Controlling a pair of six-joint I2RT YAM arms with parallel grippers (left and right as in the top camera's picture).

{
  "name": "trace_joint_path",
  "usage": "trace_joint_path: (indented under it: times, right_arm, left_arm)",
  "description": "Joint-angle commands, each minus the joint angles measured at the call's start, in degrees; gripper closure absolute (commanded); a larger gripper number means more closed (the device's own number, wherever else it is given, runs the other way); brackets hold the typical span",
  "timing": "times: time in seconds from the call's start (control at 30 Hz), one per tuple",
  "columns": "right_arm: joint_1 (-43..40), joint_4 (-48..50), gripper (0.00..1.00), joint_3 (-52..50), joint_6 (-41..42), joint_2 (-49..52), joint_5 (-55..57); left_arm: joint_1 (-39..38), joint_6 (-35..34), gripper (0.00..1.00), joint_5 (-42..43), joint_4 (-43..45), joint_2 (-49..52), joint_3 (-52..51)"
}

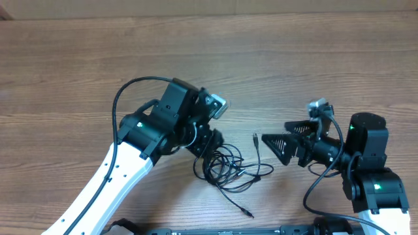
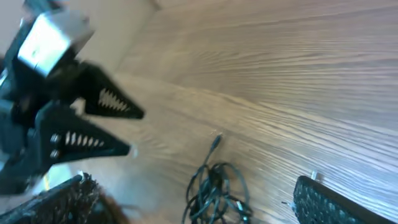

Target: Untangle cables

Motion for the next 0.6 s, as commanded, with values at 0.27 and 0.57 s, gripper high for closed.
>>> trace_joint_path:
  times: [0.27, 0.57]
  right_arm:
    - [0.0, 0.07, 0.0, 0.87, 2.73, -0.42, 4.61]
    - [0.0, 0.04, 0.0, 0.87, 2.73, -0.42, 4.57]
  left_arm:
    - [-0.74, 23.93, 0.34, 2.19, -0.81, -0.22, -10.19]
    - [-1.33, 30.77, 0.12, -4.11, 12.35, 6.32, -16.13]
